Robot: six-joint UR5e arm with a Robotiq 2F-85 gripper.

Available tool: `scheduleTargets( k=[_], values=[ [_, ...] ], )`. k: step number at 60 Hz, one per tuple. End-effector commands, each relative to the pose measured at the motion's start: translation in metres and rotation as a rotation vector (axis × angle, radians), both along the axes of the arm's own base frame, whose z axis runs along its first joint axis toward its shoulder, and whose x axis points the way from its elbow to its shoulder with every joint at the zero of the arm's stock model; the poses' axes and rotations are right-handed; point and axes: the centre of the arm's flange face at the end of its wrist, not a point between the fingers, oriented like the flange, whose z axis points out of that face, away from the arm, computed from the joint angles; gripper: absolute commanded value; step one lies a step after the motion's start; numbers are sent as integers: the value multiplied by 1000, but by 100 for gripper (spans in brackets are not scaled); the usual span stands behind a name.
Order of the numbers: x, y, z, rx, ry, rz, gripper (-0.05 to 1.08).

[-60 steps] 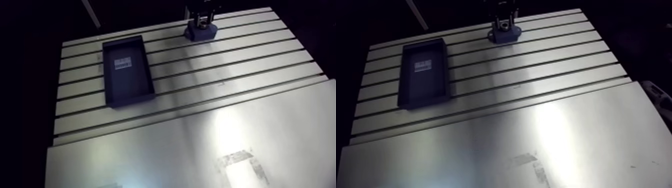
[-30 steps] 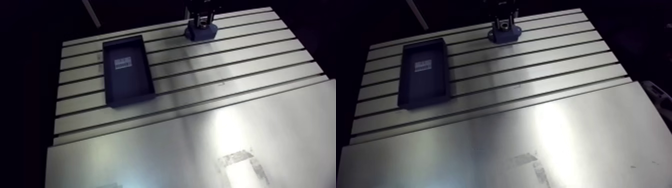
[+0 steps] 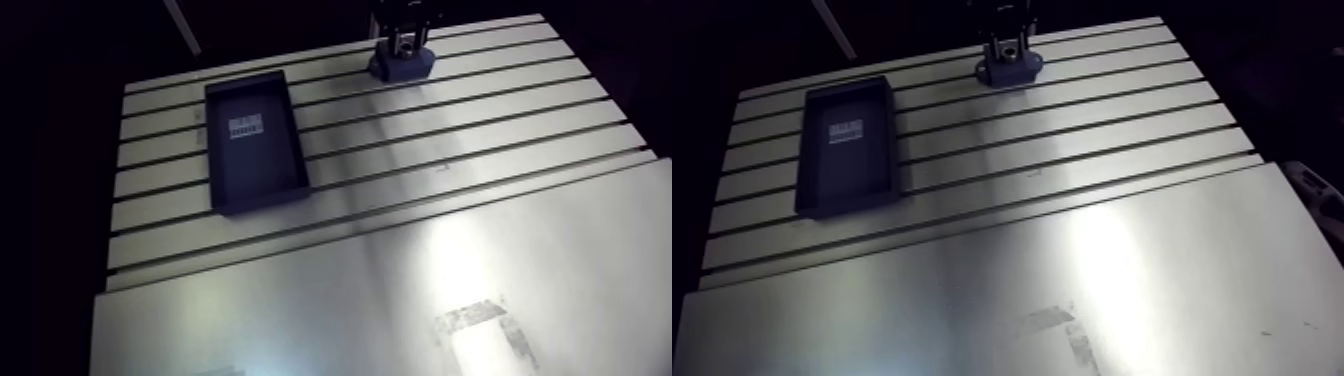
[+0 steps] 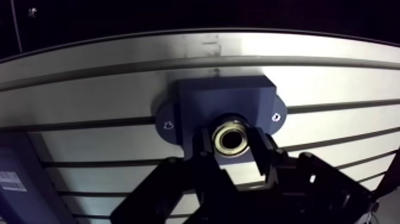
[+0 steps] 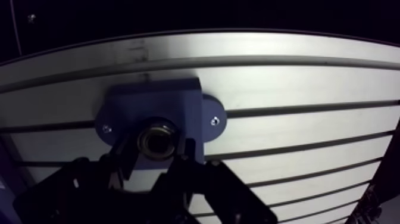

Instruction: Pick up the bearing and press it into the housing until flush.

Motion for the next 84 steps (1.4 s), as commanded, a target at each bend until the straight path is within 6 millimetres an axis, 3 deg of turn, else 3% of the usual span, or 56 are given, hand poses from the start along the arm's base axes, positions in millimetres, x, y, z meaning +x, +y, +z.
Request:
scheduleTargets(
  k=[1,46,48,49,50,51,52,65,73,84],
  values=[
    [0,0,0,0,1,0,63],
    [-2,0,-5,0,-5,2,62],
    [-2,0,-5,0,-5,2,56],
    [-2,-1,-5,0,-5,3,36],
    [-2,-1,-5,0,-5,3,36],
    [-2,-2,-4,-1,-4,3,5],
    [-2,-2,-4,-1,-2,4,1],
    [-6,-1,13,6,32,1,0],
    [-11,0,39,17,73,0,0],
    [-13,0,57,21,94,1,0]
  ],
)
